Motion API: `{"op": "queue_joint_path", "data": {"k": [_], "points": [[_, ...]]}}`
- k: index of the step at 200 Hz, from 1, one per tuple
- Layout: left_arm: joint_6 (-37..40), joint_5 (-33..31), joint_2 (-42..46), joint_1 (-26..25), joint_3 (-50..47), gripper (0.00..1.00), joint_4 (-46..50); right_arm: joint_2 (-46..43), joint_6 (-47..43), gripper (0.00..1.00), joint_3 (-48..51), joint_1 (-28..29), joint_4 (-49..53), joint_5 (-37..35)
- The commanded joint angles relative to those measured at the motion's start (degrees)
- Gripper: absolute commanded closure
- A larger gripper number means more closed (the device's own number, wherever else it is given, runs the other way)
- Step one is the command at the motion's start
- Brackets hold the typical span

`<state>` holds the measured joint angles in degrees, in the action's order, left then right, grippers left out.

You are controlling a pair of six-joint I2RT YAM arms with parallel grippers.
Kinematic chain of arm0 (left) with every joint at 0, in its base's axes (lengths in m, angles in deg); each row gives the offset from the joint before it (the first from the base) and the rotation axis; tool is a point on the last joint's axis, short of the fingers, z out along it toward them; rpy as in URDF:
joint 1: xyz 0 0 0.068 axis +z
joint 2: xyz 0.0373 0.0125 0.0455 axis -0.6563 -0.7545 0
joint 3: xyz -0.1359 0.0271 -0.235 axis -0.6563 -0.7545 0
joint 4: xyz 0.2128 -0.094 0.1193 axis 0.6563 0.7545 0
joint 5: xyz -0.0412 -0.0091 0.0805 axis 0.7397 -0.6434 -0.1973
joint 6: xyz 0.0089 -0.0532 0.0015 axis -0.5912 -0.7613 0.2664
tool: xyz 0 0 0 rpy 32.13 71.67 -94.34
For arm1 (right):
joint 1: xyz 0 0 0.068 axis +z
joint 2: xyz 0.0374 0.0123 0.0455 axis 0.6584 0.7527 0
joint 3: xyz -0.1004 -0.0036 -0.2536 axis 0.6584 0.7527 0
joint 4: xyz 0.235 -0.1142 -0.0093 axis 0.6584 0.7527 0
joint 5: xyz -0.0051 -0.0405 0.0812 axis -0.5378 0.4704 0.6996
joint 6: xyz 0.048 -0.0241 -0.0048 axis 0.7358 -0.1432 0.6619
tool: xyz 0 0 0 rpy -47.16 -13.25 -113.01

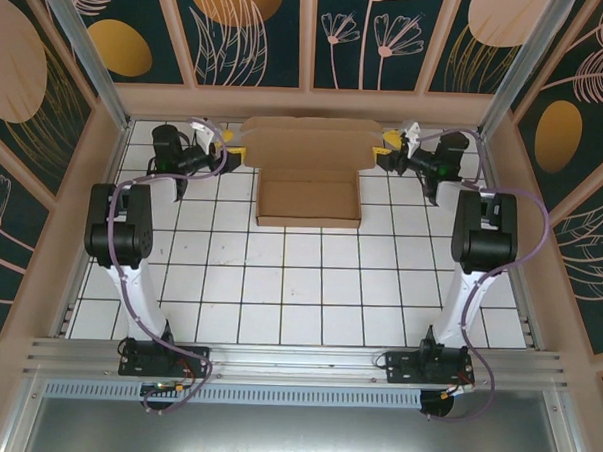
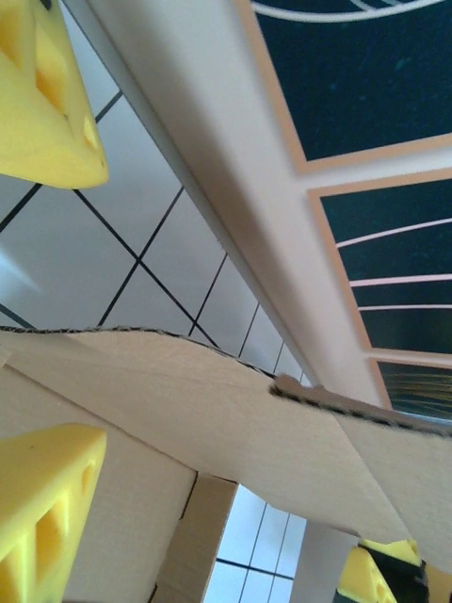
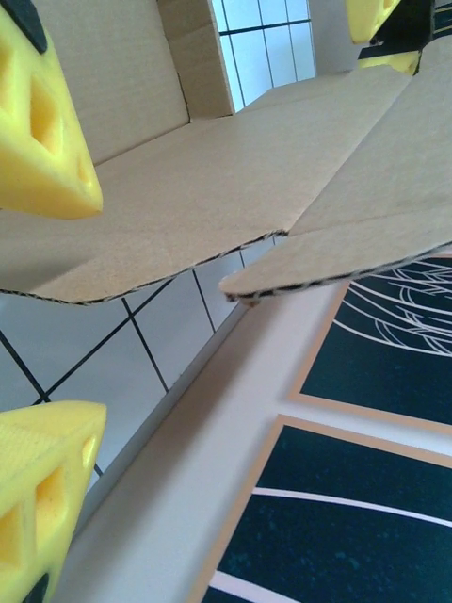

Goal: Fold the paper box

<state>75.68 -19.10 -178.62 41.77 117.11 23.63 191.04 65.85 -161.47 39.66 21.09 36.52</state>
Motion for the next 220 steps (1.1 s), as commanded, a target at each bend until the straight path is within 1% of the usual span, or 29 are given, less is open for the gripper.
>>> {"op": "queue_joint_path", "data": {"k": [1, 32, 44, 50, 84, 104, 119, 132, 142, 161, 170, 184, 201, 220], "points": [[-0.9, 4.24, -1.81, -0.19, 3.86, 0.35, -2.8, 2.08, -2.65, 0.48, -3.28, 1.28, 4.76, 1.7], [-0.52, 4.82, -3.99, -0.64, 7.1, 0.35, -1.3, 3.95, -6.86, 0.56, -7.66, 2.29, 12.6, 1.95], [-0.15, 5.23, -4.61, -0.96, 8.15, 0.39, -0.37, 4.35, -7.21, 0.61, -8.48, 2.5, 13.7, 1.99], [0.44, 5.4, -4.85, -1.14, 8.72, 0.41, 0.45, 4.34, -7.28, 0.65, -8.61, 2.62, 13.83, 1.99], [8.21, 5.36, -5.88, -2.25, 11.62, 0.63, 9.93, 4.02, -9.17, 0.87, -9.5, 2.99, 16.91, 1.68], [9.26, 4.74, -5.85, -2.6, 11.96, 0.75, 11.11, 3.07, -10.72, 0.94, -9.27, 3.44, 18.53, 0.9], [12.87, 3.12, -5.64, -3.1, 13.0, 0.86, 15.72, 2.14, -9.5, 0.97, -8.24, 3.84, 17.01, -0.89], [12.69, 0.99, -5.06, -3.54, 12.57, 0.92, 15.6, 1.05, -6.75, 0.99, -6.78, 4.64, 13.89, -4.69], [9.64, -1.45, -4.34, -3.88, 11.47, 1.0, 12.54, 0.11, -4.05, 0.99, -5.1, 5.53, 10.85, -8.64], [4.55, -6.96, -2.82, -5.15, 8.77, 1.0, 7.12, -1.55, 2.18, 1.0, -2.28, 7.87, 5.9, -17.83], [1.28, -11.16, -2.03, -6.26, 7.4, 1.0, 4.55, -2.3, 3.04, 1.0, -1.53, 9.44, 5.73, -22.07], [0.1, -14.21, -0.58, -8.1, 5.36, 1.0, 2.67, -3.33, 2.97, 1.0, -0.95, 11.72, 6.38, -27.12], [-3.53, -21.57, 0.95, -10.37, 3.13, 1.0, 0.06, -4.19, 4.27, 1.0, -0.19, 15.02, 6.46, -36.44], [-9.49, -31.41, 2.96, -12.09, 0.83, 1.0, -2.57, -4.79, 5.57, 1.0, 2.01, 18.19, 3.74, -43.55]]}}
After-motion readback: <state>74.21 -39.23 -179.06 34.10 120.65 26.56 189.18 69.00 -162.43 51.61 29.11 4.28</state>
